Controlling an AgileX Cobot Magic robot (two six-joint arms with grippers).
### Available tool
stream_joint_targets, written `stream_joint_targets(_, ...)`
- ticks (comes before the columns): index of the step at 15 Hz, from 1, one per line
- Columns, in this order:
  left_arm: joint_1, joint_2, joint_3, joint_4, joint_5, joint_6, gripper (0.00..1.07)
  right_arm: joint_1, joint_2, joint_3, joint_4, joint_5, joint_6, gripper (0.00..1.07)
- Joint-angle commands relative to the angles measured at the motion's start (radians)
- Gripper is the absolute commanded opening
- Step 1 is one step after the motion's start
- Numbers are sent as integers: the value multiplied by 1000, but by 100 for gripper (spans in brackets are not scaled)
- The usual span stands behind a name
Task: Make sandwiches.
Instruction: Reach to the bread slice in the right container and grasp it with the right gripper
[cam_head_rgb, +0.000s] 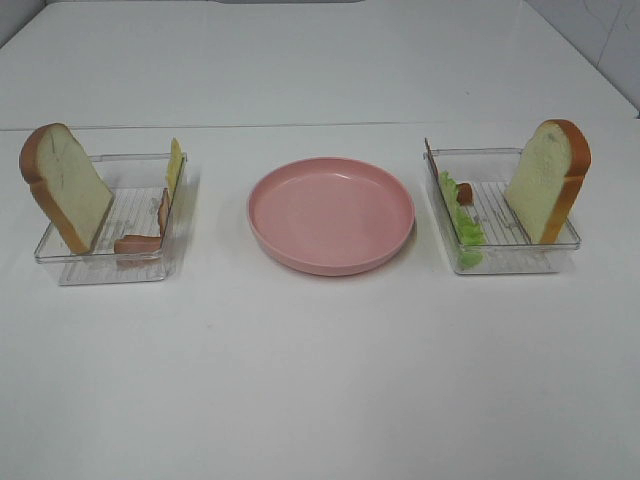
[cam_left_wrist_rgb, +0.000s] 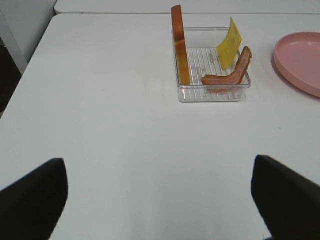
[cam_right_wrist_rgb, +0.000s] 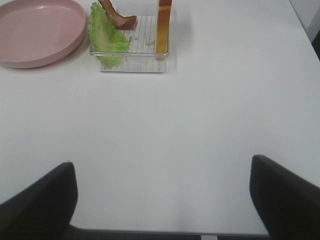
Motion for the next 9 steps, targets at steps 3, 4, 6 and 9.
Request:
stream_joint_targets(3, 0, -16, 1, -7, -4, 2, 91, -6, -31, 3, 0, -11, -11, 91)
stream_joint_targets(4, 0, -16, 1, -7, -4, 2, 91, -6, -31, 3, 0, -11, -11, 91)
stream_joint_targets(6, 0, -16, 1, -7, -4, 2, 91, -6, -31, 3, 0, -11, -11, 91)
stream_joint_targets(9, 0, -16, 1, -7, -4, 2, 91, -6, -26, -7, 0, -24, 0, 91)
